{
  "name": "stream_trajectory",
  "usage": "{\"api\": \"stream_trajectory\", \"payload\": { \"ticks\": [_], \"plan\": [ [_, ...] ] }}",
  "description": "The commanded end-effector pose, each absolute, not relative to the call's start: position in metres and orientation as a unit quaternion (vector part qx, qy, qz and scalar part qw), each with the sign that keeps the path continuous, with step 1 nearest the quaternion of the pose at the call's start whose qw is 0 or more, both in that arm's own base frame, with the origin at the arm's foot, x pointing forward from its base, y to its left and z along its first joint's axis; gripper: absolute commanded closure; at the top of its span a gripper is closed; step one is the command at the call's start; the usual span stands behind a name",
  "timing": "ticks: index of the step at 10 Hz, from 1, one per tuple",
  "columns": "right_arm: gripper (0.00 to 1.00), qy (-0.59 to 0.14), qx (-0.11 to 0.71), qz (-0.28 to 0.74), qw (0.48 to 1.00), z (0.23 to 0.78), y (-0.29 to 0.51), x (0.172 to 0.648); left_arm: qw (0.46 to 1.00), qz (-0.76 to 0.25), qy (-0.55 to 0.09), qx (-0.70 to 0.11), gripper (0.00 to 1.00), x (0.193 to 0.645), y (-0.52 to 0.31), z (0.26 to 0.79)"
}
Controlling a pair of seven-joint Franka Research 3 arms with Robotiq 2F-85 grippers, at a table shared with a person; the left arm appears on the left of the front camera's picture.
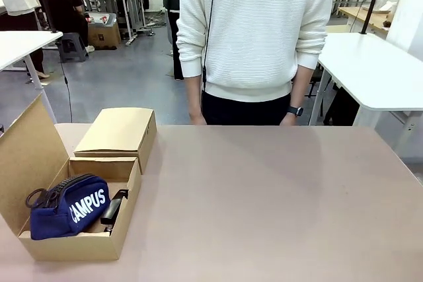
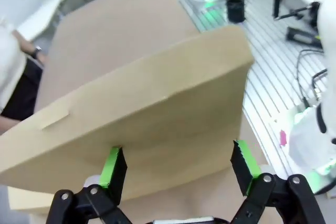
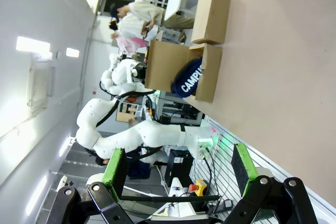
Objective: Place items inside the box.
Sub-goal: Close the lid of the Mailer Box closest to the robot.
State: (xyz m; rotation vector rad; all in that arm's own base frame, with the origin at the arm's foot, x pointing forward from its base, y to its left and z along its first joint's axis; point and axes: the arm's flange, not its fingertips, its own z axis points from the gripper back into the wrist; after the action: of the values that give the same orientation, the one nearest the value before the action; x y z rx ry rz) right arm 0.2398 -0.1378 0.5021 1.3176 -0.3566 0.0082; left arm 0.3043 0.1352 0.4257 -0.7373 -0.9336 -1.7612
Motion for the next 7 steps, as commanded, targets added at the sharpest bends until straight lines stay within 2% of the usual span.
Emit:
{"api": "stream_trajectory", "payload": {
  "ticks": [1, 4, 5, 6, 7],
  "plan": [
    [0.00, -0.173, 0.615, 0.010, 0.769, 0.504, -0.138, 0.240, 0.449, -0.752, -0.366, -0.314, 0.00, 0.301, 0.143, 0.425],
    [0.00, -0.173, 0.615, 0.010, 0.769, 0.504, -0.138, 0.240, 0.449, -0.752, -0.366, -0.314, 0.00, 0.301, 0.143, 0.425],
    [0.00, -0.173, 0.615, 0.010, 0.769, 0.504, -0.138, 0.240, 0.464, -0.742, -0.365, -0.317, 0.00, 0.301, 0.135, 0.425],
    [0.00, -0.173, 0.615, 0.010, 0.769, 0.504, -0.138, 0.240, 0.457, -0.725, -0.395, -0.330, 0.00, 0.296, 0.125, 0.434],
    [0.00, -0.173, 0.615, 0.010, 0.769, 0.504, -0.138, 0.240, 0.468, -0.723, -0.390, -0.327, 0.00, 0.291, 0.109, 0.442]
  ]
}}
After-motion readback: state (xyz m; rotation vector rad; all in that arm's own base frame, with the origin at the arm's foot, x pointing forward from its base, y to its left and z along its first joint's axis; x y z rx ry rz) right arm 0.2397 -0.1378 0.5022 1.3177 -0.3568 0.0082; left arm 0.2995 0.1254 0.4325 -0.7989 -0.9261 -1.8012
